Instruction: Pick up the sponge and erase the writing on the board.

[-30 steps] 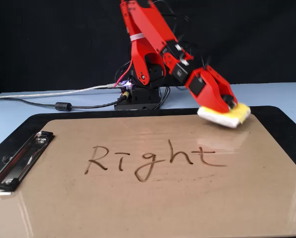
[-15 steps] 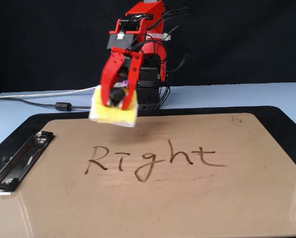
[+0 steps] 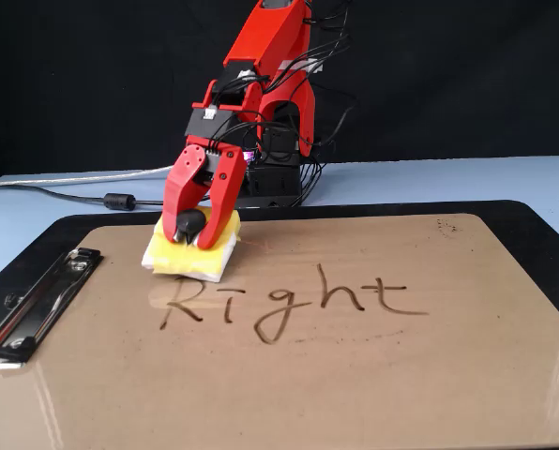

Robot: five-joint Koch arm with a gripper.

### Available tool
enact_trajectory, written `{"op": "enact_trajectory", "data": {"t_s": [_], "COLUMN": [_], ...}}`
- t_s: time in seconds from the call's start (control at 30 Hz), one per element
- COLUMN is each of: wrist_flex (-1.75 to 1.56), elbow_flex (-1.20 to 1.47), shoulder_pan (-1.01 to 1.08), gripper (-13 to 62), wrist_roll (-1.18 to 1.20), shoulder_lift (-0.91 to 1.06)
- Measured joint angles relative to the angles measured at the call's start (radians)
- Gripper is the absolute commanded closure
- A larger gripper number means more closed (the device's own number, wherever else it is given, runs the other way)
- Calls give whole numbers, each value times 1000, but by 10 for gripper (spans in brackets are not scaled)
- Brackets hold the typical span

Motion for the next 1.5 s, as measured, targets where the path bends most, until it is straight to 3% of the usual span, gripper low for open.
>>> {"op": "enact_trajectory", "data": {"t_s": [0.27, 0.43, 0.57, 0.73, 0.83, 0.9, 1.07, 1.13, 1.2, 1.37, 1.43, 1.5], "wrist_flex": [-437, -655, -699, -845, -897, -914, -916, -922, -928, -881, -850, -848], "elbow_flex": [18, -144, -135, 249, 291, 250, -293, -339, -235, 354, 402, 370], "shoulder_pan": [0, -71, -98, -104, -104, -103, -129, -137, -140, -137, -143, -147], "gripper": [572, 572, 572, 572, 572, 572, 572, 572, 572, 572, 572, 572], "wrist_roll": [-133, -264, -281, -291, -291, -290, -291, -301, -304, -302, -298, -298], "shoulder_lift": [-307, -509, -517, -311, -290, -341, -724, -782, -721, -239, -120, -152]}}
